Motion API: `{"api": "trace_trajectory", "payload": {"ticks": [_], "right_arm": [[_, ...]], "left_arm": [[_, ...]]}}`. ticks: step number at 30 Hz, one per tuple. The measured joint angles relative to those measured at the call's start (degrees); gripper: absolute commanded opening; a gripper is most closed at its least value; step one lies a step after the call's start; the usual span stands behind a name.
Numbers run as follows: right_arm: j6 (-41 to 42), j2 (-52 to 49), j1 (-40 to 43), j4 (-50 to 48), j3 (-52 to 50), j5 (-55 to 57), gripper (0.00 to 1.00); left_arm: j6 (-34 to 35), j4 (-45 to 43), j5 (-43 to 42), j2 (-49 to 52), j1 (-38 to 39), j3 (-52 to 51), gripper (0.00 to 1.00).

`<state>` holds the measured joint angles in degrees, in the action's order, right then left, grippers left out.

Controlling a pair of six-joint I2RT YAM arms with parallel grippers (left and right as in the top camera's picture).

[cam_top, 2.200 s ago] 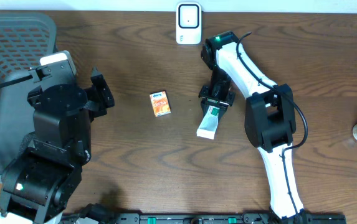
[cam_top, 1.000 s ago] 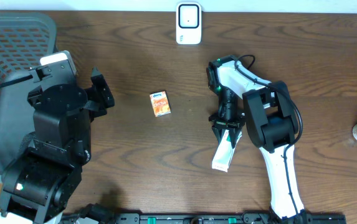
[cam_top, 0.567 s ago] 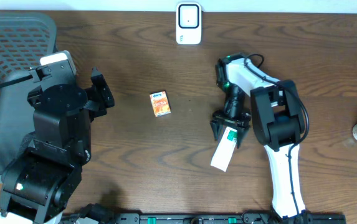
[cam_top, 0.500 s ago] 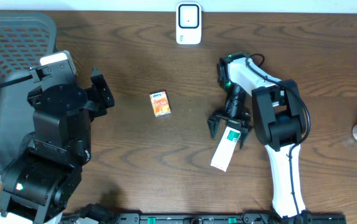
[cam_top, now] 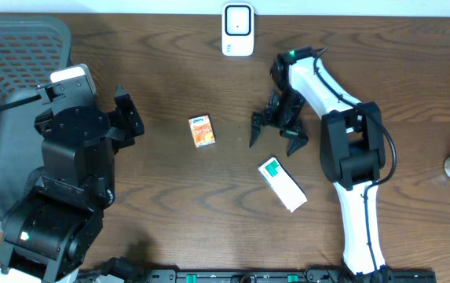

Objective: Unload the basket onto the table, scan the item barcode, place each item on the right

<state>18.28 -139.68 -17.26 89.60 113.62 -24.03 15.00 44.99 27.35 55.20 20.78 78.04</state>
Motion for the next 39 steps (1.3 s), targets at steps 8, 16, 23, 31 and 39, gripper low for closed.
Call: {"api": "trace_trajectory", "payload": {"ticks": [8,16,23,31,39], "right_arm": [[-4.17,8.24,1.42,6.19,0.37,4.76,0.99],[0.72,16.06,1.57,7.89,-3.82,16.46,0.23],[9.84,16.41,4.66,7.63,-15.87,27.65,0.01],[14.45,16.41,4.61,-6.21,-30.1,30.01,0.01],[15.28,19.15,1.42,-15.3,-41.94,24.2,0.01]], "left_arm": [[0.0,0.0,0.0,0.0,0.0,-0.02,0.89],[0.0,0.0,0.02,0.0,0.0,-0.02,0.89],[0.0,-0.02,0.0,0.0,0.0,0.0,0.89],[0.0,-0.02,0.0,-0.02,0.0,-0.02,0.89],[0.0,0.0,0.0,0.0,0.0,0.0,0.89]]}}
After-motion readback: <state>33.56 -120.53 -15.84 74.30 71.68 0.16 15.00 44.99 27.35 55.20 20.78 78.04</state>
